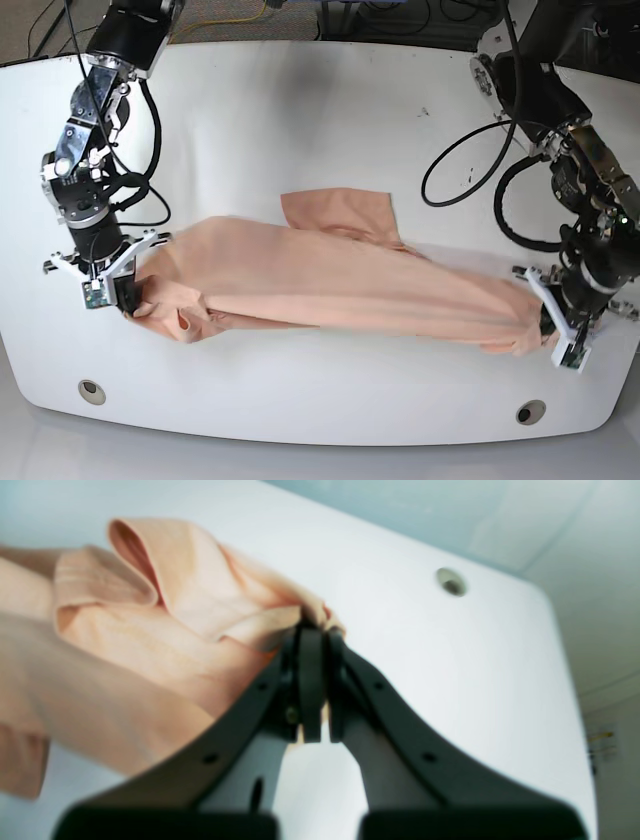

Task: Layout the t-shirt on the table in an organized manner, then fold the t-shirt properly
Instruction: 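Lift the peach t-shirt high with both grippers and swing it forward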

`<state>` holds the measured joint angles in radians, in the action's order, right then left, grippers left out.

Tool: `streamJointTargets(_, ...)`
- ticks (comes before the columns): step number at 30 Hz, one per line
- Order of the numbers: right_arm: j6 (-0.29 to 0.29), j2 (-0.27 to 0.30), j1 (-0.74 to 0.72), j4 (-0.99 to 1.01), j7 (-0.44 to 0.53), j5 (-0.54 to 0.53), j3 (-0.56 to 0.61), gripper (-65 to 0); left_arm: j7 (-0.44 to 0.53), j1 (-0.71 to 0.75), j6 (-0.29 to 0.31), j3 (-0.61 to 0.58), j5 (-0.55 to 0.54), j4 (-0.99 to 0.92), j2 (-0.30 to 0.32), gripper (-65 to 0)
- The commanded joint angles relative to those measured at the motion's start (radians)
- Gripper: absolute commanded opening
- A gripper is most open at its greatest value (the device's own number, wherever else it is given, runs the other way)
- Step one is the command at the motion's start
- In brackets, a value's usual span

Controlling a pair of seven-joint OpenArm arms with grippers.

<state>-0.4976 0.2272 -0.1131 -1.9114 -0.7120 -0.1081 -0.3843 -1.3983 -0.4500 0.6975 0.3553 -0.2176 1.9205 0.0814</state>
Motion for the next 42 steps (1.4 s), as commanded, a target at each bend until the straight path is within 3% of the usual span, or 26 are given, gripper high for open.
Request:
streamJointTargets(1, 0.006, 0.03, -0.069, -0.003, 0.03, -0.006, -0.002, -65.0, 0.023, -0.063, 0.001, -0.035, -0.012, 0.015, -0.024, -65.0)
streamJointTargets(7, 0.004, 0.07, -0.201, 0.016, -0.019, -0.006, 0.0, -65.0, 0.023, -0.214, 0.001, -0.046, -0.012, -0.002, -0.091, -65.0)
streamJointTargets(10, -0.026, 0.074, -0.294, 0.034, -0.054, 0.0, 0.003, -65.0, 0.021, -0.295, 0.001, -0.046, -0.012, -0.043, -0.108, -65.0)
streamJointTargets(17, -0.059, 0.143, -0.503, 0.094, -0.151, -0.002, 0.046, -65.0, 0.023, -0.467, 0.001, -0.039, -0.012, -0.128, -0.108, -65.0)
streamJointTargets(32, -0.06, 0.272, -0.936, 0.221, -0.225, -0.008, 0.21, -65.0, 0.023, -0.806, 0.001, 0.057, -0.012, -0.25, -0.104, -65.0)
streamJointTargets(42, -0.123, 0.283, -1.127, 0.237, -0.301, 0.0, 0.279, -65.0, 0.049, -0.861, 0.001, 0.055, -0.012, -0.258, -0.108, -65.0)
